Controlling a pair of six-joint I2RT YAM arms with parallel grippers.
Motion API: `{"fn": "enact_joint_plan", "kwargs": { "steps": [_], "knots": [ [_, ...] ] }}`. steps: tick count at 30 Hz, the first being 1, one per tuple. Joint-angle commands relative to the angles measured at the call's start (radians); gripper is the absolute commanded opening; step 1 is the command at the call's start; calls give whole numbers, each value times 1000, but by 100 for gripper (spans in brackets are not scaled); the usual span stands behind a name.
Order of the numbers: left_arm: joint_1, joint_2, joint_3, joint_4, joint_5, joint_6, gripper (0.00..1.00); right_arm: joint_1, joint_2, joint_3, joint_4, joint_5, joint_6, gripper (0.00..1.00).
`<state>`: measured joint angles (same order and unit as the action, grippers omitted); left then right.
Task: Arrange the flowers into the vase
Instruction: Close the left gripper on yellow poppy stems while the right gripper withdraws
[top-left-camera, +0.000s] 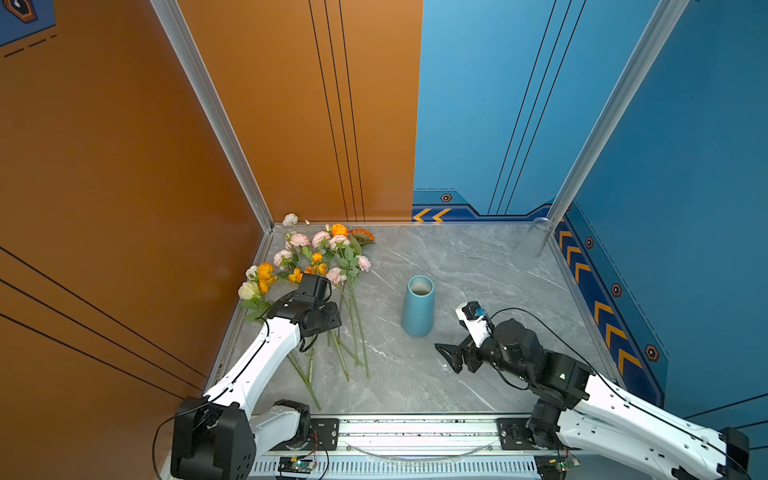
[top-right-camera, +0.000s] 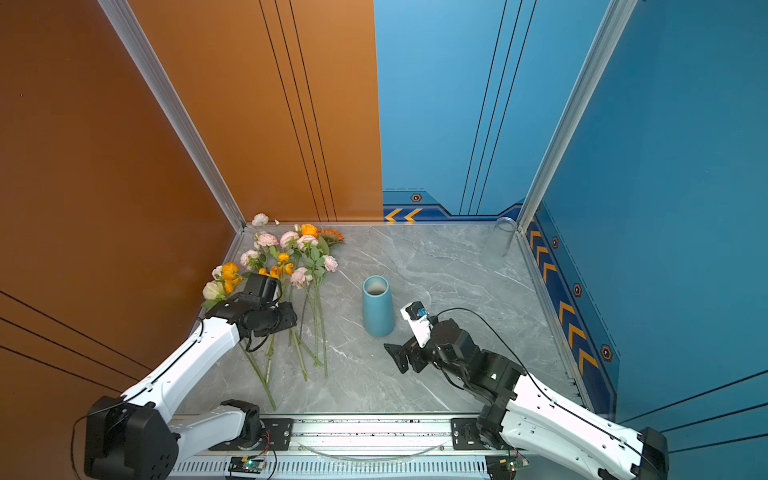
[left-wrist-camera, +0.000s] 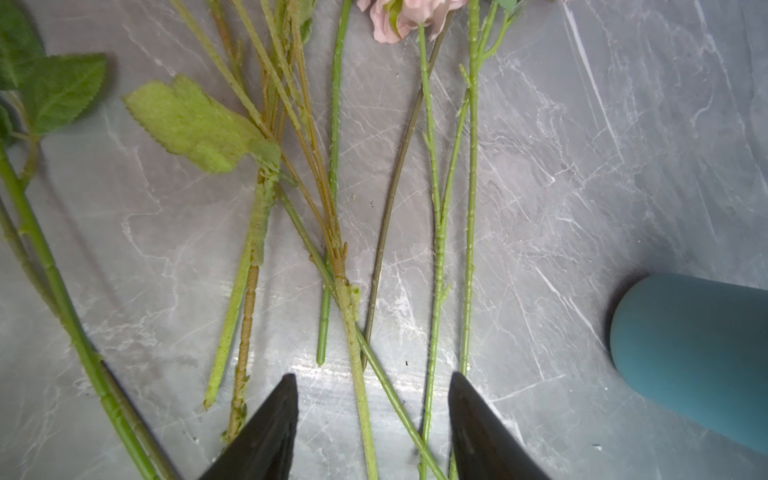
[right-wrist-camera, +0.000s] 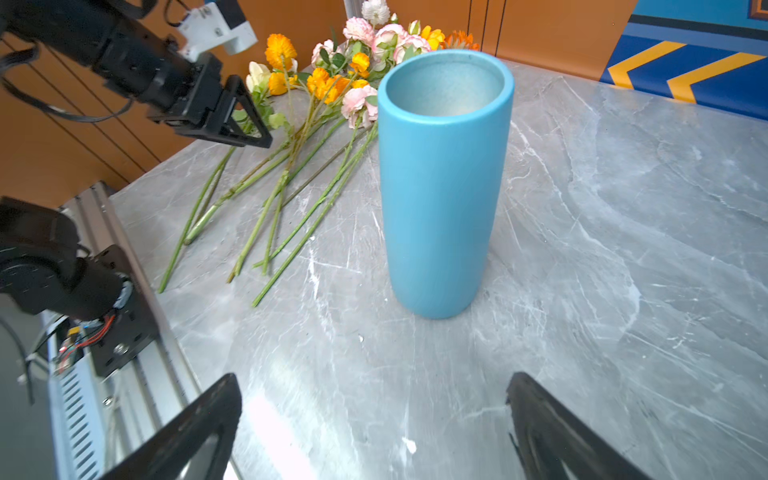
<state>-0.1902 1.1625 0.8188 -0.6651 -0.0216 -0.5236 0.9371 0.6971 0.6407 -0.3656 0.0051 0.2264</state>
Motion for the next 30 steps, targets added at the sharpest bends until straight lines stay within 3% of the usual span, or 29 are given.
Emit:
{"fn": "enact_joint_plan", "kwargs": {
  "steps": [1, 4, 8, 10, 17, 30],
  "knots": [
    [23, 23, -13, 9, 14, 1, 56, 10, 28, 98, -157, -90, -16, 100],
    [35, 41, -69, 64, 23, -10, 55, 63, 149, 170, -122, -166, -24, 100],
    [51, 102, -84, 129, 54, -14, 50, 230, 329, 255, -51, -67, -60, 100],
    [52, 133, -89, 166, 63, -21, 46, 262, 405, 290, -14, -53, -70, 100],
    [52, 205, -83, 220, 35, -45, 36, 276, 547, 347, 132, -107, -79, 100],
    [48, 290, -73, 249, 23, -58, 26, 241, 558, 345, 127, -160, -109, 100]
  ]
}}
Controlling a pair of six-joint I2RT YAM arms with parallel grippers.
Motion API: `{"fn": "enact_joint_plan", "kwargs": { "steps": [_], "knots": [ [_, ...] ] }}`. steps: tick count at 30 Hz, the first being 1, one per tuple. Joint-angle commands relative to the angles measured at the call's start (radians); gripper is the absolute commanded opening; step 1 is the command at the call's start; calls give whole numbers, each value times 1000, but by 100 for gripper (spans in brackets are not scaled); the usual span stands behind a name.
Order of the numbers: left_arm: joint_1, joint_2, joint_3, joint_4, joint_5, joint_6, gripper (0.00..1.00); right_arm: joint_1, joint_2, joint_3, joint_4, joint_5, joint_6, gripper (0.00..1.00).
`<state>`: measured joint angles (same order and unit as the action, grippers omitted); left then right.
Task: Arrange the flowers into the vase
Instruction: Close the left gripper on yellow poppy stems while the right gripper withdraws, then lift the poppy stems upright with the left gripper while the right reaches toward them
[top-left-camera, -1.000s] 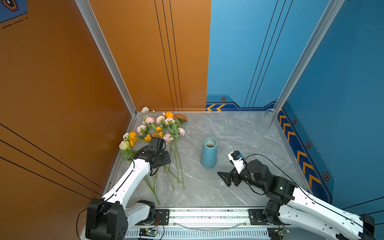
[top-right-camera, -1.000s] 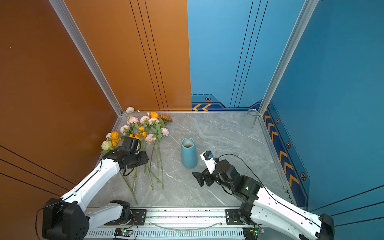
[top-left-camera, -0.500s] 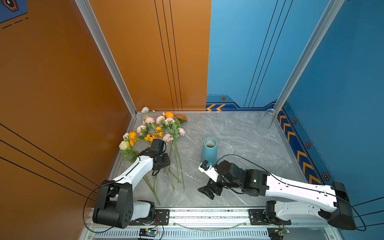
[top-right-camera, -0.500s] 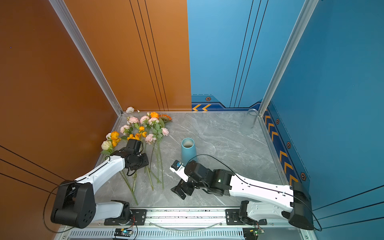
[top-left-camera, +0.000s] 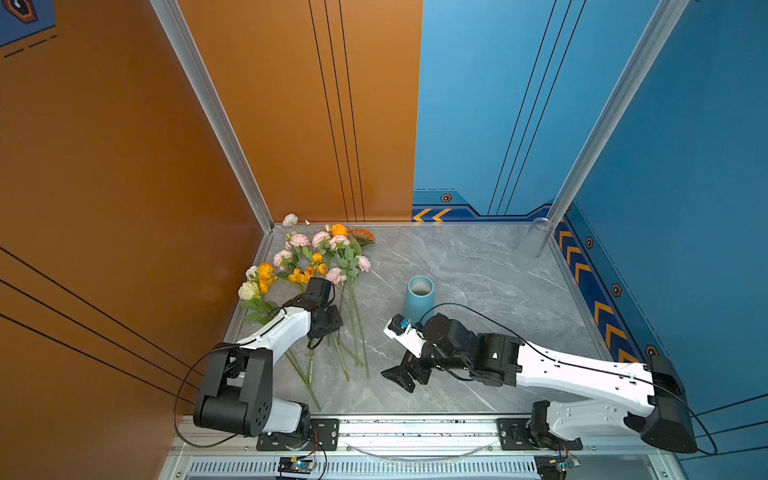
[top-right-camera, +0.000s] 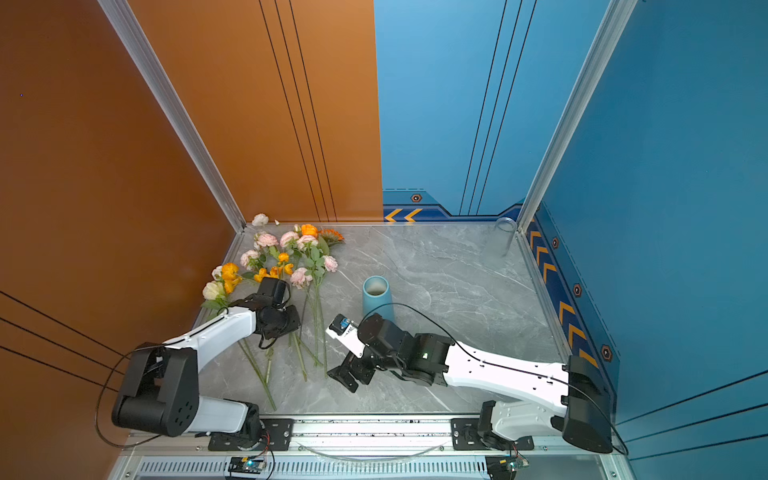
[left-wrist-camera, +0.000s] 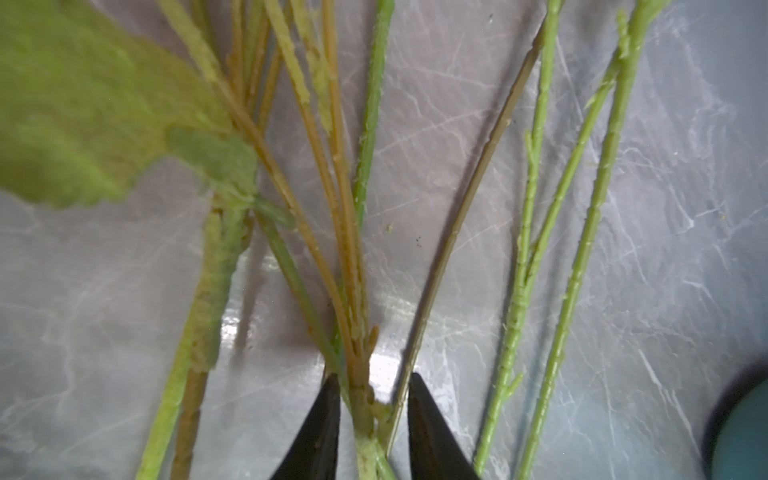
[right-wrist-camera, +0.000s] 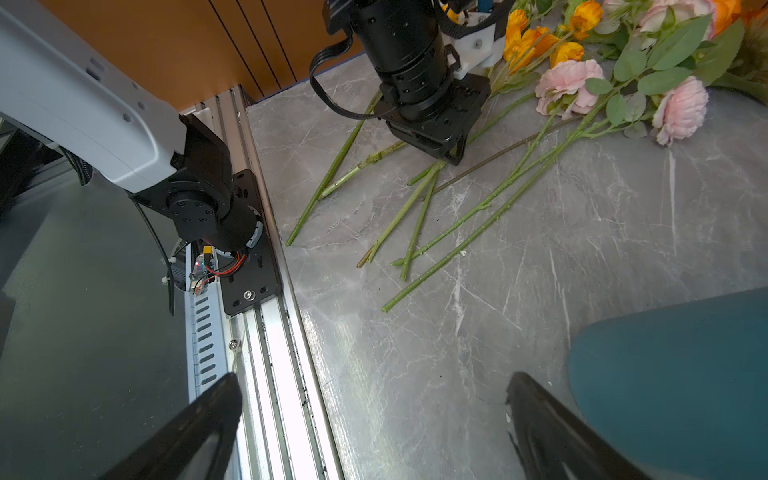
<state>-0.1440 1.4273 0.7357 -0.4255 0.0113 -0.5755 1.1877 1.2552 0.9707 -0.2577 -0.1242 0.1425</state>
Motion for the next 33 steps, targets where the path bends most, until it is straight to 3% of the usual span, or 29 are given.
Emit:
{"fn": "enact_joint_plan", "kwargs": {
  "steps": [1, 7, 15, 19, 23, 28, 33],
  "knots": [
    [3, 36, 17, 11, -4, -4, 25, -14, 6, 20, 20, -37, -27, 100],
    [7, 36, 25, 17, 25, -8, 0, -31, 38, 49, 18, -67, -66, 100],
    [18, -224, 66, -133, 102, 34, 0, -125, 64, 186, -83, -203, -228, 100],
    [46, -342, 82, -150, 270, 71, 0, -144, 60, 257, -121, -232, -289, 100],
    [84, -397, 125, -189, 400, 131, 0, -166, 50, 242, -111, -226, -279, 100],
    [110, -453, 162, -197, 427, 178, 0, -203, 5, 192, -55, -206, -204, 100],
    [176, -440, 157, -205, 572, 182, 0, -221, -14, 155, -2, -238, -156, 100]
  ]
}}
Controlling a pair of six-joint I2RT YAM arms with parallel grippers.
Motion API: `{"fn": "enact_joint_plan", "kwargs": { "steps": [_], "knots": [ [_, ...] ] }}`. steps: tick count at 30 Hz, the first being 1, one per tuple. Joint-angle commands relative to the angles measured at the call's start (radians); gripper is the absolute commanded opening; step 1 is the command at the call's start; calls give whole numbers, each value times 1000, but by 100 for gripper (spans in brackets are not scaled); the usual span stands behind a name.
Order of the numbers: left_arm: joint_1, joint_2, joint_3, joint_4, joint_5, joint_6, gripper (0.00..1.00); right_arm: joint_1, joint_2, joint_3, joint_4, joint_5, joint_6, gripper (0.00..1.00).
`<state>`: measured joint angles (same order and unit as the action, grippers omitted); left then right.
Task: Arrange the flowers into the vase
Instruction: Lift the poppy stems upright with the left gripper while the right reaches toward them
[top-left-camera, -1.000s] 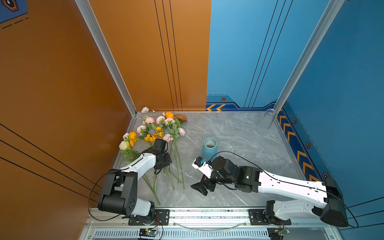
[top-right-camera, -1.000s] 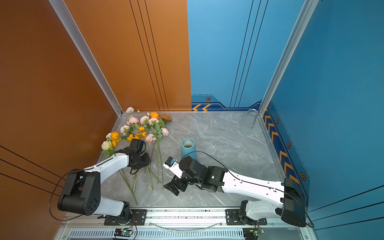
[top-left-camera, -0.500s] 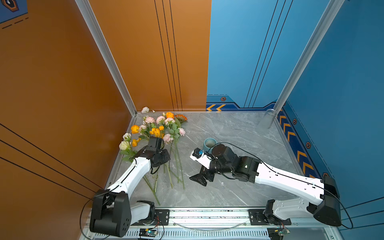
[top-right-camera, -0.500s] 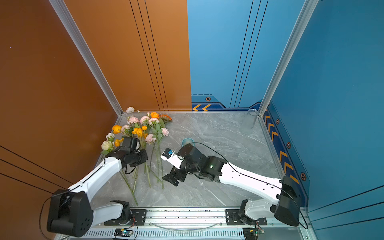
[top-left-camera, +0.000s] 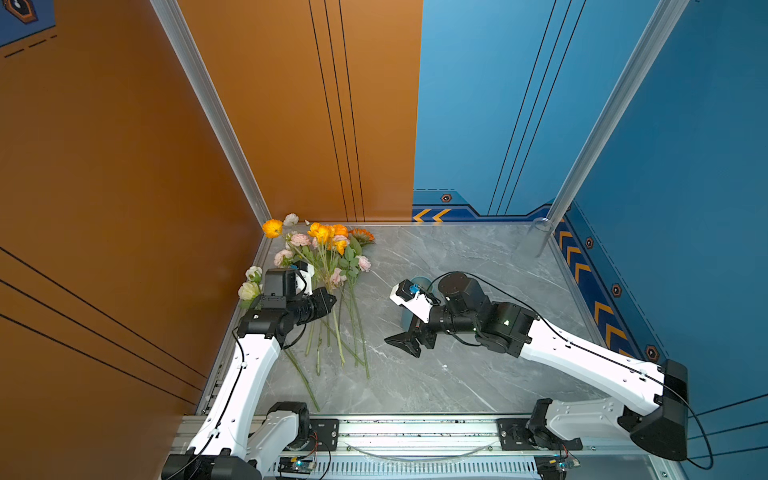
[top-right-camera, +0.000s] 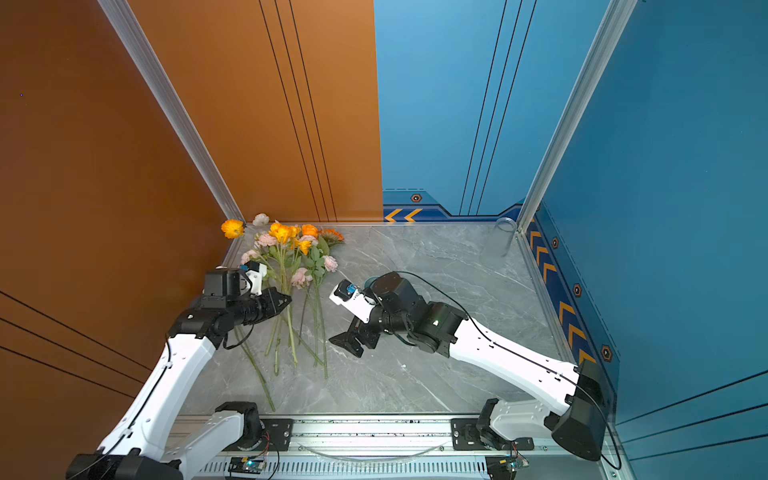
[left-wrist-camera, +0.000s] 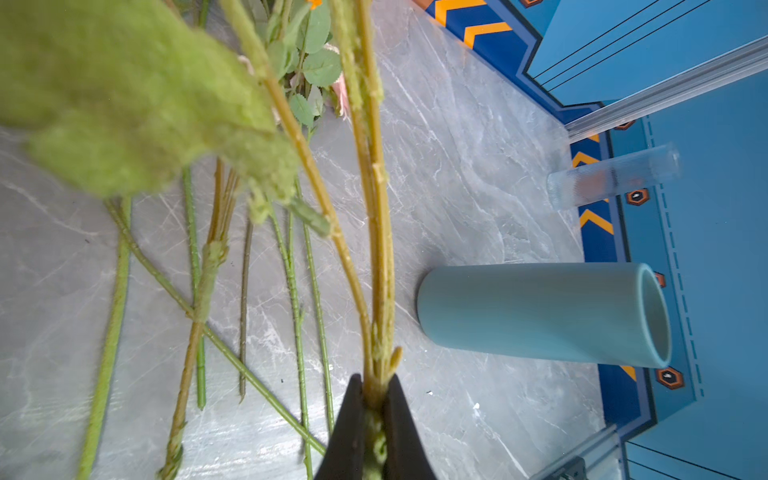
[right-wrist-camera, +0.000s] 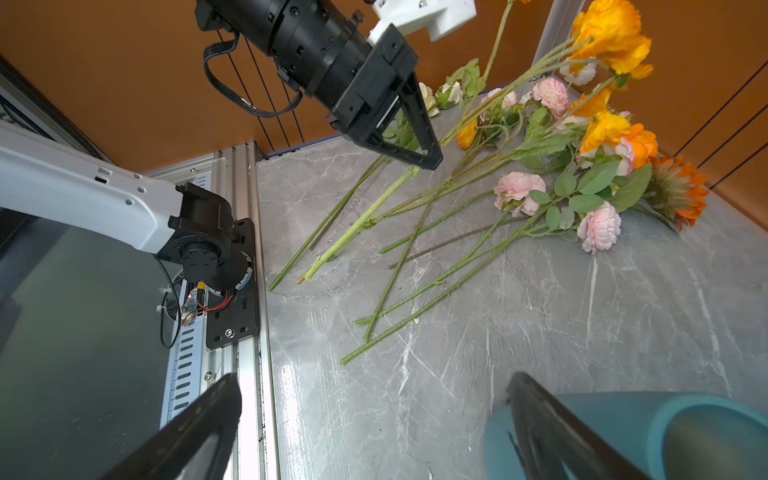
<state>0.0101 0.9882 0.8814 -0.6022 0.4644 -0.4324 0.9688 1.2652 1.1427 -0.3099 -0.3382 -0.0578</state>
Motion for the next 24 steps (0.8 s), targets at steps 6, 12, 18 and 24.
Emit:
{"fn": "enact_joint_plan", "kwargs": {
  "steps": [6, 12, 18, 24],
  "knots": [
    [48, -52, 65, -41, 247, 72, 0, -2, -4, -41, 101, 2, 92, 100],
    [74, -90, 133, -43, 386, 68, 0, -3, 37, -46, 165, 166, 169, 100],
    [113, -138, 174, -42, 416, 44, 0, -1, 203, 76, 225, 264, 266, 96],
    [125, -180, 174, -42, 434, 23, 0, 14, 438, 268, 257, 286, 305, 96]
  ]
}}
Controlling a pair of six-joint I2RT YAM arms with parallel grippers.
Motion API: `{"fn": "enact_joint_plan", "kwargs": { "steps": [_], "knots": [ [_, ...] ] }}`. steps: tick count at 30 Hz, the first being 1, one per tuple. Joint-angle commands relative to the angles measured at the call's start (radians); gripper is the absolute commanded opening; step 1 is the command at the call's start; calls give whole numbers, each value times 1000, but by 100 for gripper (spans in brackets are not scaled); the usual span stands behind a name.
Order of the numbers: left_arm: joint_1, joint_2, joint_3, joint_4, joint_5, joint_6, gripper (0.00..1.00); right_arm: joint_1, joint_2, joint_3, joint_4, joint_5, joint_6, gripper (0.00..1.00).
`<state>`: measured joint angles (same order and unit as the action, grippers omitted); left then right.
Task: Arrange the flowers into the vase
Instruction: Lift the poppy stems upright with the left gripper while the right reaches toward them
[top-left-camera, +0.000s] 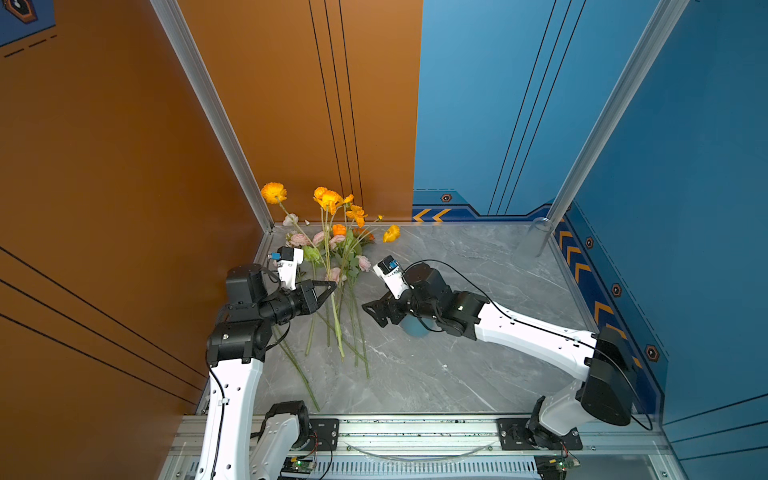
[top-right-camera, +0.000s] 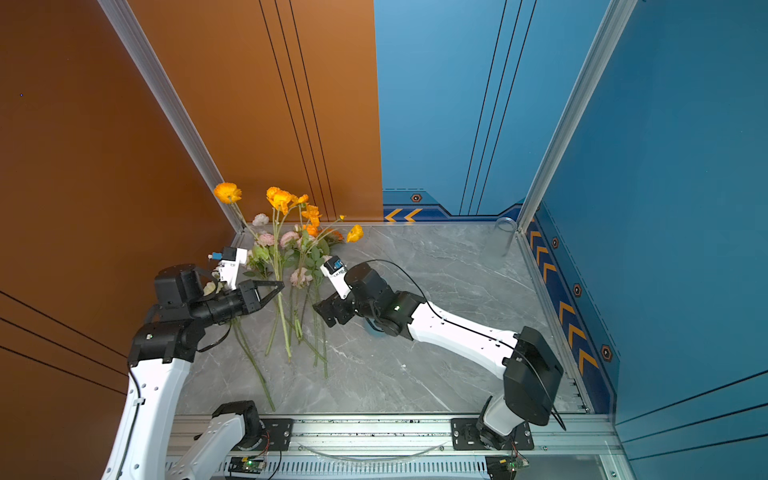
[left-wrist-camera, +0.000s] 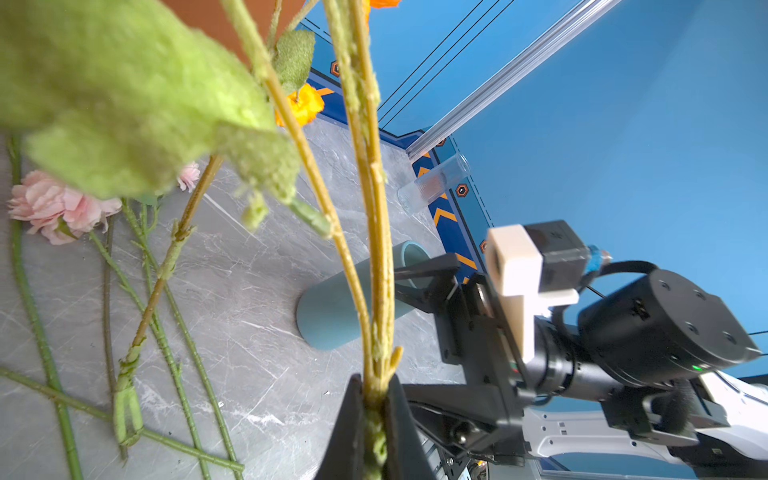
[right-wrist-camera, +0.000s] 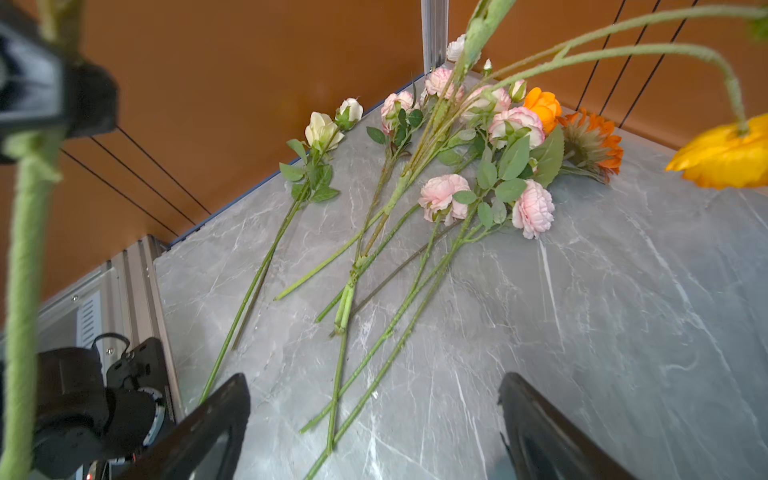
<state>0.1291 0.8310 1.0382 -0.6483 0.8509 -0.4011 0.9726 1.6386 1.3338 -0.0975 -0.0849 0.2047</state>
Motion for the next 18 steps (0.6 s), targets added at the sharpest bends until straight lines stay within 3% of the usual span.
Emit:
{"fn": "enact_joint_plan", "kwargs": {
  "steps": [1, 7, 18],
  "knots": [
    [7, -31, 16, 4, 50, -11, 0, 12, 109, 117, 46, 36, 49, 97],
    [6, -58, 5, 4, 61, -19, 0, 17, 323, 302, 92, 9, 101, 98],
    [-4, -62, 25, 4, 68, -25, 0, 5, 527, 479, 97, 111, 148, 95]
  ]
}}
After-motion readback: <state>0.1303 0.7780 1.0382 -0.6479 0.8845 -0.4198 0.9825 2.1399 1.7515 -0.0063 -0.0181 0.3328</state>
